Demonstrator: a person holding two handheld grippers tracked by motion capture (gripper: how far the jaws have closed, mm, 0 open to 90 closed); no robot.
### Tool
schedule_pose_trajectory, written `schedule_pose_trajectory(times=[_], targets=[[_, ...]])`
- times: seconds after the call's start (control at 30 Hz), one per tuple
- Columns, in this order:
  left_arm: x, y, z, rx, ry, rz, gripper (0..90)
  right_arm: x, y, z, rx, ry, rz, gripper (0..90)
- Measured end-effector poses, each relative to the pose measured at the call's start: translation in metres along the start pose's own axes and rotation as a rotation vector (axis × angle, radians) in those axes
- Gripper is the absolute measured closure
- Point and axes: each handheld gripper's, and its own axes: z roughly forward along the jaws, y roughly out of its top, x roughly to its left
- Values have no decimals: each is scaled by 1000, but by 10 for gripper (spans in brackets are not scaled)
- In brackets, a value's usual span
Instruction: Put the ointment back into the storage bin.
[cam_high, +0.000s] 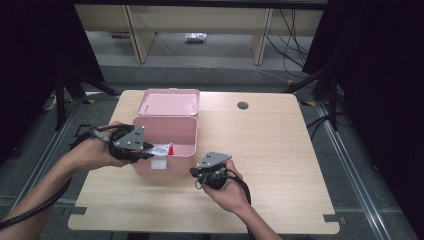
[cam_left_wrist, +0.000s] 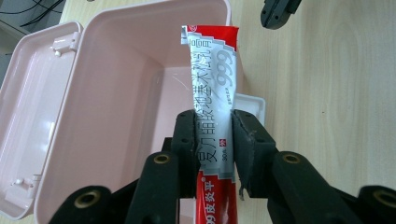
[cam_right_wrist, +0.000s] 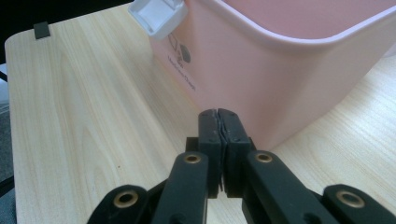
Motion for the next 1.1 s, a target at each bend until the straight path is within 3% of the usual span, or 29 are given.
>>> schedule_pose_trajectory(times=[0.63,1.1], targets=[[16,4,5,11,9,17,712,0,-2,0,-10,-5,20,894],[27,1,15,33,-18,12,712,-1,-2,-1,0,-5,7,893]])
